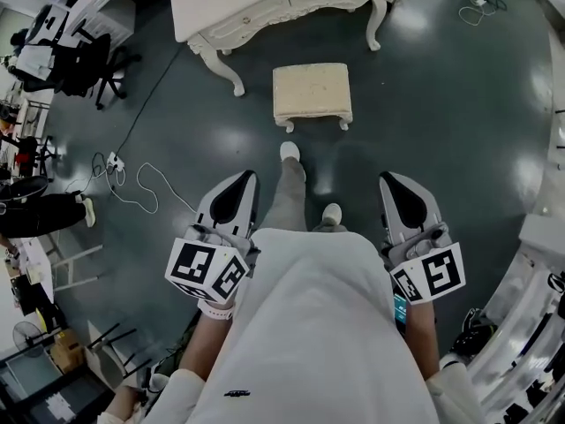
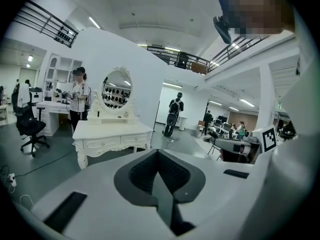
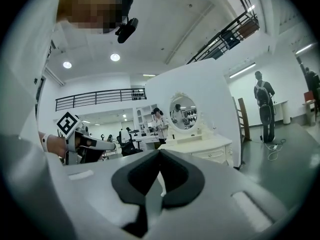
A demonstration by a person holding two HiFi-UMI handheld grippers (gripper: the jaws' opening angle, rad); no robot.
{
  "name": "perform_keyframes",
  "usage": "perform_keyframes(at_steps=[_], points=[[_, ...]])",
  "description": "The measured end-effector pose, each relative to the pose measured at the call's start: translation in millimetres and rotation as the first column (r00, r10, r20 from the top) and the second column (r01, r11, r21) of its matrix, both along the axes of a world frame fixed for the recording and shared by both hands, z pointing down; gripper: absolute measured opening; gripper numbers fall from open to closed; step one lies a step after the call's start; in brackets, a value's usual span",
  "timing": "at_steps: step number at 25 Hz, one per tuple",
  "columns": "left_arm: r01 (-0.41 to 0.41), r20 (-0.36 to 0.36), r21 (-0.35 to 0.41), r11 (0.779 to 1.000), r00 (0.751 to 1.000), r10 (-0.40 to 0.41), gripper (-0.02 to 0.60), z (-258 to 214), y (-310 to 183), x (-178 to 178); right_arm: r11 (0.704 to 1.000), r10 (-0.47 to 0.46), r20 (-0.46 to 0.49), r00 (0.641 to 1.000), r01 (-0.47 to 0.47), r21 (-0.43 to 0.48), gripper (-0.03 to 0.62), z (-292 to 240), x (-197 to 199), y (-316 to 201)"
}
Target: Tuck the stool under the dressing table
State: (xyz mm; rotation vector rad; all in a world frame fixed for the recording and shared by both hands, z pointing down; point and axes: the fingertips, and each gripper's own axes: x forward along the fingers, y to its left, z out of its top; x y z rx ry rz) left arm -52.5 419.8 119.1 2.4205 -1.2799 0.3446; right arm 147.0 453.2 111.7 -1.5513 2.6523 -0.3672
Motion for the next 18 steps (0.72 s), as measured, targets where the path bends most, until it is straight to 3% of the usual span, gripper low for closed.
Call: perform_keyframes(at_steps=[9,18], points=[[-0.041,-0.031,-0.023,0.999,0.999,0.041,0.008,5,-59,4,0.997,0.059,-0.010,0.998,-0.059,-0.046,0.009,6,1,-49],[-0.053,-0.058,-0.073,0.996,0.997,0.049,0.008,31,-138,-1,0.996,0.051,-0.042,0.998,-0.054,-0.072,0.009,14,-10,-123]])
